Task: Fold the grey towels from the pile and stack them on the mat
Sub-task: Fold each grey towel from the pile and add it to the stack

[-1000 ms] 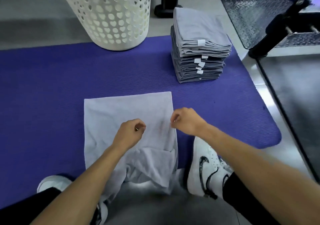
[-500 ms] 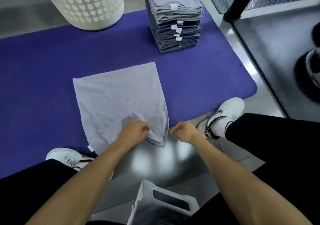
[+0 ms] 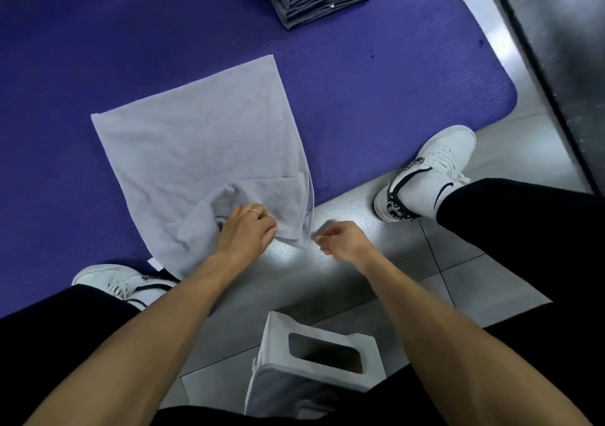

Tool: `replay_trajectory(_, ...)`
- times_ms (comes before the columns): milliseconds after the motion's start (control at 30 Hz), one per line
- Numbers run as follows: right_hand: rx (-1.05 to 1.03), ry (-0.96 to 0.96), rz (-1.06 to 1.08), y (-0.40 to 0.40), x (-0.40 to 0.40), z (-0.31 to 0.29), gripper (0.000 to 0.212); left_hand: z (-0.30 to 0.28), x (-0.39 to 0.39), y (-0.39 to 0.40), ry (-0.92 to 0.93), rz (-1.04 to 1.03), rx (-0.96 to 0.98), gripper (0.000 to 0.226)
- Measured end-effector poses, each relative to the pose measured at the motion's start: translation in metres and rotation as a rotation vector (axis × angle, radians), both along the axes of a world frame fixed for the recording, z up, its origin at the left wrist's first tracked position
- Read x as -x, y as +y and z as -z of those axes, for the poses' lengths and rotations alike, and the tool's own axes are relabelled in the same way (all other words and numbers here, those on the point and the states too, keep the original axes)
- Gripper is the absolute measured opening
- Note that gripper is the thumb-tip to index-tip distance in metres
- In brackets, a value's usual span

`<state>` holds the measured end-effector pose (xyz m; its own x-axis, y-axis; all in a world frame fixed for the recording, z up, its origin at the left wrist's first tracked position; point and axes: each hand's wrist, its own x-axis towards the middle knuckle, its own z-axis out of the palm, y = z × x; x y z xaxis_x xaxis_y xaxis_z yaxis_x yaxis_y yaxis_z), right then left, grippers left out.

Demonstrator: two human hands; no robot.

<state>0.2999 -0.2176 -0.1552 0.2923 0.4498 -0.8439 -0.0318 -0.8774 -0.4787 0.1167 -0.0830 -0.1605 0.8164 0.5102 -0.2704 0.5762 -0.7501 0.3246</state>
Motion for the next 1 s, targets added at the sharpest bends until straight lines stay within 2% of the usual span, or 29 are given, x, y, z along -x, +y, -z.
replay_trajectory(100,0.044,0.029,0.041,0.003,0.010,0.010,0.013,0.001,-0.002,-0.001,0.019,0.101,-0.025,0.014)
replay_trajectory(167,0.047,0.056,0.099,0.006,0.013,0.013,0.015,0.002,-0.004,-0.005,0.054,0.140,-0.029,0.023)
replay_trajectory(333,0.042,0.135,0.200,0.010,0.011,0.015,0.011,0.001,-0.009,-0.018,0.142,0.093,-0.077,0.033)
replay_trajectory(500,0.016,0.167,0.215,0.012,0.012,0.017,0.014,0.005,-0.012,-0.018,0.141,0.118,-0.120,0.027)
replay_trajectory(567,0.009,0.175,0.216,0.012,0.012,0.016,0.016,0.007,-0.012,-0.016,0.097,0.101,-0.109,0.019)
replay_trajectory(667,0.008,0.202,0.232,0.015,0.012,0.016,0.019,0.006,-0.011,-0.016,-0.033,-0.046,-0.018,0.005)
replay_trajectory(733,0.008,0.260,0.285,0.015,0.010,0.014,0.017,0.003,-0.012,-0.016,-0.099,-0.124,0.042,0.011)
replay_trajectory(833,-0.033,0.414,0.400,0.013,0.000,0.008,0.017,-0.005,-0.015,-0.013,-0.177,-0.107,0.125,0.016)
replay_trajectory(1000,-0.106,0.577,0.472,0.016,-0.018,-0.012,0.022,-0.022,-0.024,-0.012,-0.315,-0.093,0.210,0.016)
